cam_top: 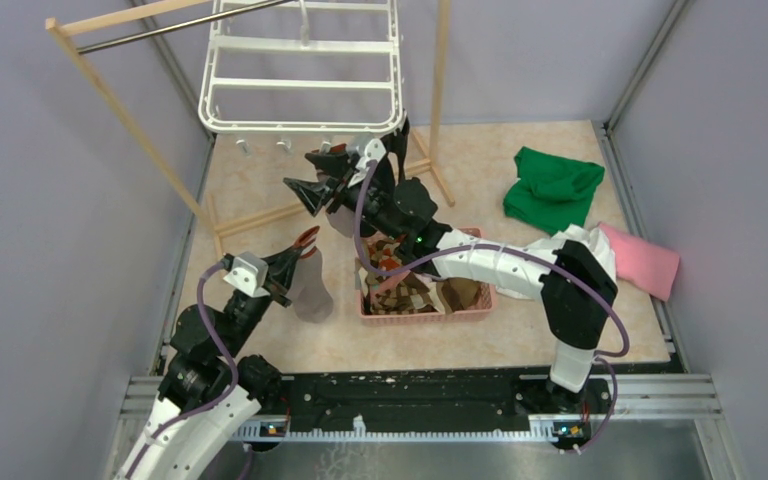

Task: Clip the socks to the hanger
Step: Adjust the sock.

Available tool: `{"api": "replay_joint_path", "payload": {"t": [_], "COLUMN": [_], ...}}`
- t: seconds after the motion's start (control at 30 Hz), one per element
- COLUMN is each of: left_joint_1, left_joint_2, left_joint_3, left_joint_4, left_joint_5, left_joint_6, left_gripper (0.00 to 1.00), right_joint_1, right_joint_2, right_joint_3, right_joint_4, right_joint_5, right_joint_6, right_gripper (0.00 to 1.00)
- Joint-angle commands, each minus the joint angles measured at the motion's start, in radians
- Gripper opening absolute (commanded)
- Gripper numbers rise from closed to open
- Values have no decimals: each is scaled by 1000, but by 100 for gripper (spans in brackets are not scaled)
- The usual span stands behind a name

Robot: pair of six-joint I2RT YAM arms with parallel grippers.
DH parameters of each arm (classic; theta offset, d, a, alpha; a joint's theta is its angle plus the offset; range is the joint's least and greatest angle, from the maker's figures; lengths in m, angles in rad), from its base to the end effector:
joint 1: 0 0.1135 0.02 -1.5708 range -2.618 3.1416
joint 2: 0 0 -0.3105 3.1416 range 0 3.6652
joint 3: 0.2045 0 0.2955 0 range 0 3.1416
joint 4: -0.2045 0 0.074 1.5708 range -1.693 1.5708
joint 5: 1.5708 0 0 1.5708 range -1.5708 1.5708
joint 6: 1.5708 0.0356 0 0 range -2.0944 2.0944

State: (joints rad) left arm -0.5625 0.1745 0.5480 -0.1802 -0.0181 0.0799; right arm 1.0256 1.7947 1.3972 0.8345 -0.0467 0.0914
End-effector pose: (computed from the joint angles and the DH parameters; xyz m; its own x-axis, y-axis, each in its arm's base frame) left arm 0.0589 -0.0364 0.3499 0.2034 -0.0339 -0.9785 0.5036 0.8607 0.0749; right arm 0.2466 0.4098 0.4059 0.1386 0.4043 -0.9040 -0.8924 0.4468 0.0630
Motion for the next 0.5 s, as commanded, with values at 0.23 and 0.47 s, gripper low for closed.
{"api": "replay_joint_path", "payload": {"t": [0.23, 0.47], "left_joint_1": [0, 0], "left_joint_2": [18, 24], "left_joint_3": [18, 14], "left_joint_4": [51, 61], "left_joint_5": [12, 43], "left_joint_6": [-6, -9], "left_gripper": [0, 0], "right_joint_1": [-18, -53], "right_joint_2": [-20, -57], "right_joint_3": [26, -7], "right_joint_4": [92, 93], "right_joint_5": [84, 74], "right_joint_6": [-45, -55], "right_gripper": [62, 62]}}
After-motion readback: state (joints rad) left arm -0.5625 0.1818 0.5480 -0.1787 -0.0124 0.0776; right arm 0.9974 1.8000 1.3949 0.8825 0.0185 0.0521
